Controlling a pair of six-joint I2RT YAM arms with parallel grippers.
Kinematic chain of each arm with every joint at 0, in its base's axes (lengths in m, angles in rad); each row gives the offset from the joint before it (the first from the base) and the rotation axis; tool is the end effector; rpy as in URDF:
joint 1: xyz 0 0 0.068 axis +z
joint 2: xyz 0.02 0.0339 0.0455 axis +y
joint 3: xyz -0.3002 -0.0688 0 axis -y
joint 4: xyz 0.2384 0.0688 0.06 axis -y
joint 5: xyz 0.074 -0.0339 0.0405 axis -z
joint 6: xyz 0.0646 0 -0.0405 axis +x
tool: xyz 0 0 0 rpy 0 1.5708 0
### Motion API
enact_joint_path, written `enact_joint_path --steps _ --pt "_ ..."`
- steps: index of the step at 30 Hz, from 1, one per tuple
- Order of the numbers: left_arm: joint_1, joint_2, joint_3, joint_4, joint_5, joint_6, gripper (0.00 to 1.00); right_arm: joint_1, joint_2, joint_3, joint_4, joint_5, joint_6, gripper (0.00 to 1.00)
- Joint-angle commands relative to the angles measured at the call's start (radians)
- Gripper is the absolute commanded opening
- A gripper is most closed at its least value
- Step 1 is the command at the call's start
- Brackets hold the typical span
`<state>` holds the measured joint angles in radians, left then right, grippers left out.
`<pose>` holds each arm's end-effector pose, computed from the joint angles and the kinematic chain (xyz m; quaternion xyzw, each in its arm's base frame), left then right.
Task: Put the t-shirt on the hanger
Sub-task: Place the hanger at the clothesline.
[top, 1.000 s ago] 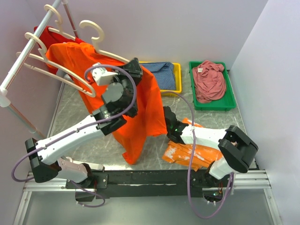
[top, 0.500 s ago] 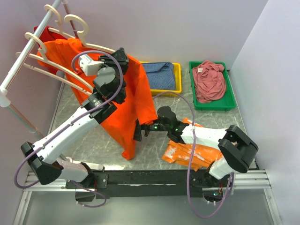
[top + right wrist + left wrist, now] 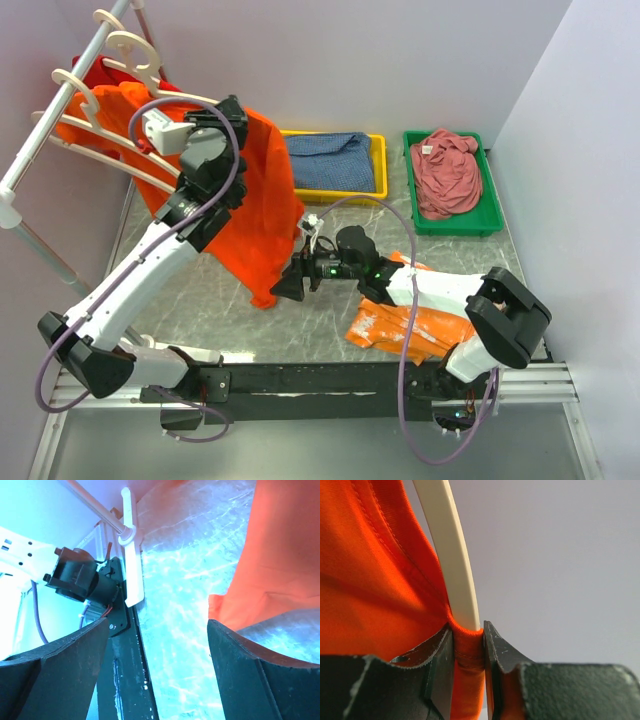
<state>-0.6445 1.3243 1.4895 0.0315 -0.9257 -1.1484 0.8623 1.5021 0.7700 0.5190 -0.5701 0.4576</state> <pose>0.2570 -0.1286 0.5251 -0.4758 0.4636 -0.3635 0.6531 0.1963 0.2826 0.2711 -0.3231 0.6962 0.5423 0.3419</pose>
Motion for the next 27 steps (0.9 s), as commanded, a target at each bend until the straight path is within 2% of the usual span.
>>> enact_joint_path --steps 1,27 --pt "0.039 -0.05 0.051 0.012 0.05 -0.036 0.01 -0.016 -0.04 -0.008 0.01 -0.017 -0.014 0.87" --pt "0.299 -0.105 0.026 -0.145 0.323 -0.267 0.01 -0.022 -0.043 -0.021 -0.02 -0.01 -0.019 0.87"
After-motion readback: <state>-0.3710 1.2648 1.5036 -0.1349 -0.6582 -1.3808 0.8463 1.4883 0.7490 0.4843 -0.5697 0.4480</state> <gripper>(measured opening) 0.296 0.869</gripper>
